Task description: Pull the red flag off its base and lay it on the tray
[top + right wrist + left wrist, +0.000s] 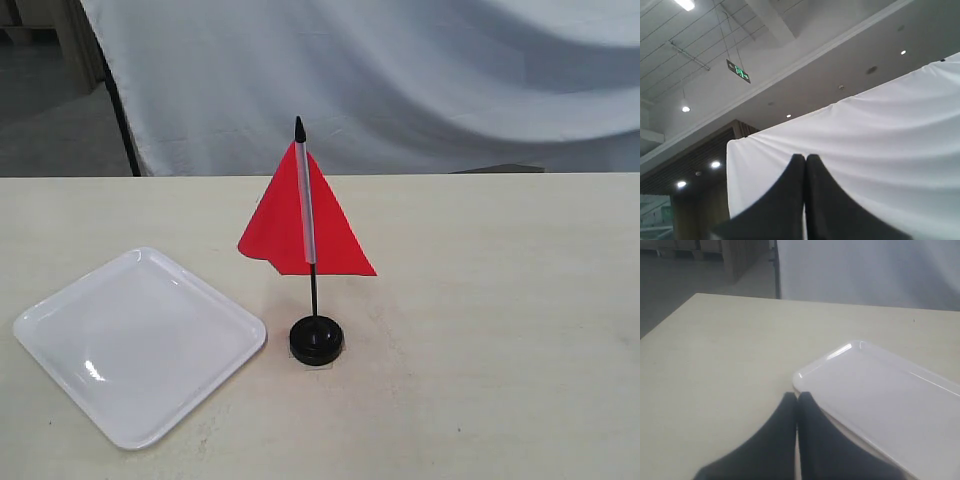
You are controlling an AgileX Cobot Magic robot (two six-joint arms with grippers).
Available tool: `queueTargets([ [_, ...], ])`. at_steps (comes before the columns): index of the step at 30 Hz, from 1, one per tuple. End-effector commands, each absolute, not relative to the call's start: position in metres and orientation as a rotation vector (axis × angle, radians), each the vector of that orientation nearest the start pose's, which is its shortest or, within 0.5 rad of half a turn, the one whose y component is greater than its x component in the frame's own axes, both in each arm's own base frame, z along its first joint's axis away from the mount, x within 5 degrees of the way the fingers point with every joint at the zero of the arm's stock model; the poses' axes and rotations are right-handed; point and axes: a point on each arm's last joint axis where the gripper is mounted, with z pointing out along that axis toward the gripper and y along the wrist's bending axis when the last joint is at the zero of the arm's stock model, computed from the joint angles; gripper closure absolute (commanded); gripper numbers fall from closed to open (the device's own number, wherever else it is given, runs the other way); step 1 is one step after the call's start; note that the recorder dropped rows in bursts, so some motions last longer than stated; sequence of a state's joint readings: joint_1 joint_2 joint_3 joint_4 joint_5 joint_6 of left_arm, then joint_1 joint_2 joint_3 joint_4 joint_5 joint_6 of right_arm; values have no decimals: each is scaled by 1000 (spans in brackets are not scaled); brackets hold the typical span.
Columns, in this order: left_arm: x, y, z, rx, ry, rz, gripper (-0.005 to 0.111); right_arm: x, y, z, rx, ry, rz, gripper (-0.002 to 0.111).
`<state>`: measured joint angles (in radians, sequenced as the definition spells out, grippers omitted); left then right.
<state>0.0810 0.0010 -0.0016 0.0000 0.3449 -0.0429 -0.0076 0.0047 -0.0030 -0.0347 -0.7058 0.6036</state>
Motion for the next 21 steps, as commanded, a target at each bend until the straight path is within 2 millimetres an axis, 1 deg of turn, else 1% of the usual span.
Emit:
queueTargets([
  [1,53,4,182,-114,1823,29,107,35,2,271,219,787,575,109],
  [2,53,4,182,-114,1823,29,107,38,4,276,203,810,564,109],
  [3,53,4,182,-114,1823,29,107,44,7,286,151,842,537,109],
  [4,53,4,182,-114,1823,29,107,52,13,291,87,890,513,109],
  [7,53,4,182,-114,1823,29,107,70,23,298,-50,966,481,109],
  [8,53,4,182,-114,1823,29,107,78,26,297,-89,1003,476,109],
  [9,53,4,182,-114,1823,29,107,96,31,290,-130,1081,495,109],
  [10,53,4,182,-114,1823,29,107,106,32,284,-140,1131,508,109],
  [11,53,4,182,-114,1823,29,107,125,37,269,-182,1232,530,109],
  [12,53,4,182,-114,1823,29,107,132,39,263,-212,1266,533,109],
  [13,53,4,182,-114,1823,29,107,149,43,246,-278,1339,517,109],
  [17,53,4,182,-114,1823,29,107,180,47,212,-335,1452,535,109],
  [21,53,4,182,-114,1823,29,107,215,62,175,-490,1591,606,109],
])
